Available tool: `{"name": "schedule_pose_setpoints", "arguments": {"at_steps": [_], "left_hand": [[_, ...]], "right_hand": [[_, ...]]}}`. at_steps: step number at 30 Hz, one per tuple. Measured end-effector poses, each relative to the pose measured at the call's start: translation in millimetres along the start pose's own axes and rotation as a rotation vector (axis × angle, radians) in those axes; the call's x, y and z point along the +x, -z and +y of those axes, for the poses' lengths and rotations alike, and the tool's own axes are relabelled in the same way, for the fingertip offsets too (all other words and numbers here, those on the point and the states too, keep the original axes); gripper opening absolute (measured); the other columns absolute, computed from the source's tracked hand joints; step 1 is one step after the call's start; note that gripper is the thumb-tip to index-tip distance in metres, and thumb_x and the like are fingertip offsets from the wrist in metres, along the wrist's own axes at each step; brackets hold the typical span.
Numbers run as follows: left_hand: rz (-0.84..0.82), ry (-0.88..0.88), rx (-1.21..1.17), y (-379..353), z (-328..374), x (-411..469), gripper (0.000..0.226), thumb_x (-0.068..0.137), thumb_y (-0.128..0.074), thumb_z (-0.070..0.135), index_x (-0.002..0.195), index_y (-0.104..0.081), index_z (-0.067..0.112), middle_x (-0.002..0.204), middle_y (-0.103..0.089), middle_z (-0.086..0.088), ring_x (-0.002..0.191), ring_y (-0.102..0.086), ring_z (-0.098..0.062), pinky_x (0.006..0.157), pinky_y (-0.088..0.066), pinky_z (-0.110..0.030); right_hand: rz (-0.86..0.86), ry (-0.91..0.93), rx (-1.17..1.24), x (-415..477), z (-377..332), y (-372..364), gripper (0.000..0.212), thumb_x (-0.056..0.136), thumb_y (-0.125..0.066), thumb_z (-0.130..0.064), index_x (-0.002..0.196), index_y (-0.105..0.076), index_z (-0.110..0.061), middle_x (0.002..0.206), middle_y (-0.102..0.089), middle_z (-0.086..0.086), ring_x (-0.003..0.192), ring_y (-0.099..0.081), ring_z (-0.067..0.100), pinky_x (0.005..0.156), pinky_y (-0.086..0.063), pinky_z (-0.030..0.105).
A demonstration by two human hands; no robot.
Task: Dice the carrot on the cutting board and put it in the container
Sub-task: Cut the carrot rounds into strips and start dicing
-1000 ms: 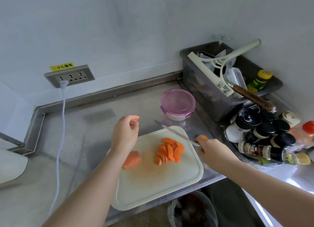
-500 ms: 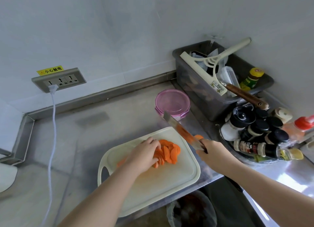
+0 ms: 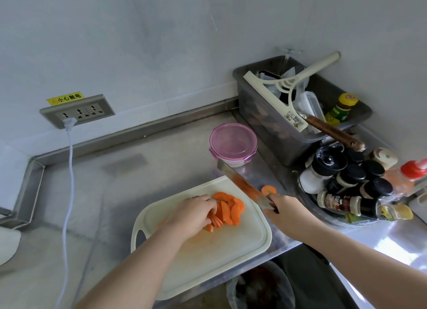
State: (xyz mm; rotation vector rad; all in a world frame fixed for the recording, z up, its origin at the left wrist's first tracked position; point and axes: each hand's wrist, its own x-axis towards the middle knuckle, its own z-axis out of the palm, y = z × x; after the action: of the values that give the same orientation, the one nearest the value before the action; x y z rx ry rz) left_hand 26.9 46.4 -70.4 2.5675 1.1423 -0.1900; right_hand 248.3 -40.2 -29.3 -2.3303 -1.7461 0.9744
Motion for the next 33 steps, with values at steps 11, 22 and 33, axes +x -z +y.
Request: {"name": "schedule_pose_setpoints", "arguments": {"at_steps": [11,22,33], "left_hand": [[0.057,0.399,-0.621,16.2,-3.5,-41.4,0.015,0.082,-0.072,0.024,0.088,-0.058,0.022,0.079,-0.062,0.008,0.075,-0.058,-0.011,0.065,-0.041,-0.021],[0.080,0.778,-0.913,-26.4,6.2,-107.0,0.013,0.085,-0.067,0.028,0.088,-0.055,0.030,0.079,-0.068,0.013,0.070,-0.065,0.001,0.076,-0.053,-0.024],[0.240,0.769,-1.098,-27.5,19.4,-84.9,0.014,0.086,-0.067,0.020,0.093,-0.056,0.019,0.078,-0.065,0.003,0.069,-0.062,-0.010,0.073,-0.052,-0.027]], "right_hand": [[-0.052,0.085,0.149,-12.6,-24.9,-1.8,0.028,0.098,-0.046,-0.022,0.071,-0.042,-0.018,0.069,-0.055,0.000,0.055,-0.045,0.012,0.047,-0.034,0.016],[-0.226,0.070,0.081,-22.3,-51.2,-79.7,0.026,0.096,-0.041,-0.018,0.070,-0.044,-0.016,0.071,-0.053,0.001,0.069,-0.049,0.018,0.057,-0.036,0.024],[0.046,0.088,0.101,-9.5,-34.6,-42.1,0.022,0.096,-0.043,-0.016,0.075,-0.047,-0.011,0.072,-0.062,0.013,0.067,-0.056,0.029,0.056,-0.039,0.035]]}}
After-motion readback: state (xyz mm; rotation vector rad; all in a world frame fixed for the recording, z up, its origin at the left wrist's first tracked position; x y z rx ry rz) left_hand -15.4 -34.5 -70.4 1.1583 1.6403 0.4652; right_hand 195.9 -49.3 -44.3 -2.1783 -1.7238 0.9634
